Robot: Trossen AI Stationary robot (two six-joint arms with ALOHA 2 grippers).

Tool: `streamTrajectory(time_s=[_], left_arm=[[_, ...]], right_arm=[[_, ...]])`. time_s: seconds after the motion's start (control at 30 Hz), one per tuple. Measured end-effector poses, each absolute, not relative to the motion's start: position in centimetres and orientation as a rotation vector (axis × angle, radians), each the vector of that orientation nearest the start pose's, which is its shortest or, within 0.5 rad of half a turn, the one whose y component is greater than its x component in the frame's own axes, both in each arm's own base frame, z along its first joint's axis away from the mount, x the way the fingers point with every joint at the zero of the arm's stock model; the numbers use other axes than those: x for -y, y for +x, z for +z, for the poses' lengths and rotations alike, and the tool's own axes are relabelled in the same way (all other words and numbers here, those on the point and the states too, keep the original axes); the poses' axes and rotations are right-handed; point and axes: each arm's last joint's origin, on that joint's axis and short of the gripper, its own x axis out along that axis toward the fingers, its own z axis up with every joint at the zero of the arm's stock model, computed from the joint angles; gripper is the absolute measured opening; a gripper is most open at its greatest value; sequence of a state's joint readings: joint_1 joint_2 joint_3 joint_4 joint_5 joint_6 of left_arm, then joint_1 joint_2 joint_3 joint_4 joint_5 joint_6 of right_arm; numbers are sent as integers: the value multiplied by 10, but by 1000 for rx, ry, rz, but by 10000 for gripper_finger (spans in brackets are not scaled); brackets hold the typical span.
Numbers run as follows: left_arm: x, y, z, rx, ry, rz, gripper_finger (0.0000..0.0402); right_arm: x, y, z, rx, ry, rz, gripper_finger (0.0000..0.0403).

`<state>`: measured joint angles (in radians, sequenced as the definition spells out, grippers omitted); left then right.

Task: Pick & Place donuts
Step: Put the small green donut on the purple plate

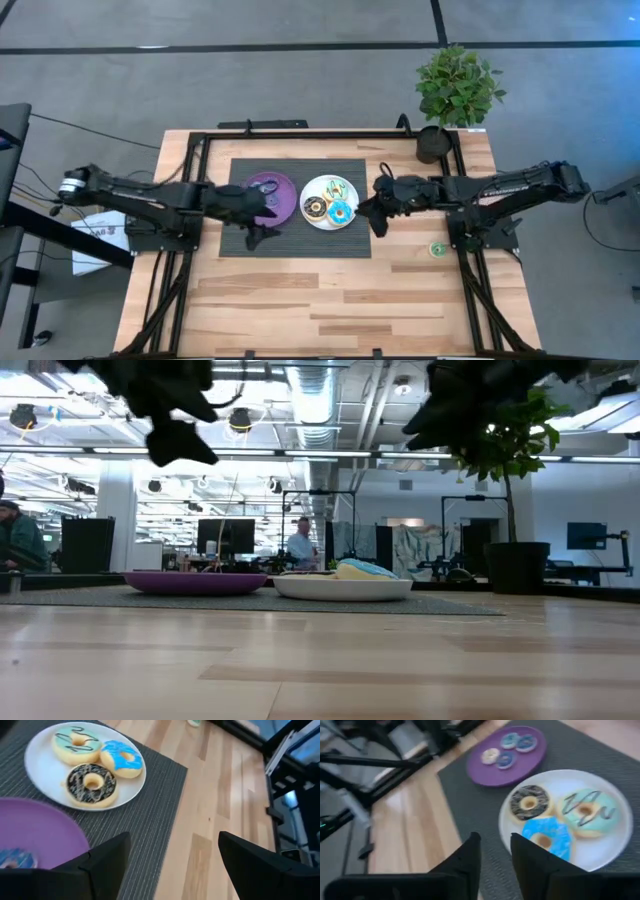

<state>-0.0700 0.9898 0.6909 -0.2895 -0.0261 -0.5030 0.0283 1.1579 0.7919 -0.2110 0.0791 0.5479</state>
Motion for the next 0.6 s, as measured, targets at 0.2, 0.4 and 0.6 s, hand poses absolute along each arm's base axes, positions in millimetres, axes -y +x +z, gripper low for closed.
streamTrajectory(time_s=[0.2,0.4,0.6], left_arm=[[10,161,265,-515,-484,117,297],[5,133,273,-439,-466,199,297],[4,120,277,-412,-495,191,297]], right_arm=[[22,275,272,-833,537,-304,166],[34,289,265,-1217,513,-320,245],[32,273,246,-1598,437,-343,295]])
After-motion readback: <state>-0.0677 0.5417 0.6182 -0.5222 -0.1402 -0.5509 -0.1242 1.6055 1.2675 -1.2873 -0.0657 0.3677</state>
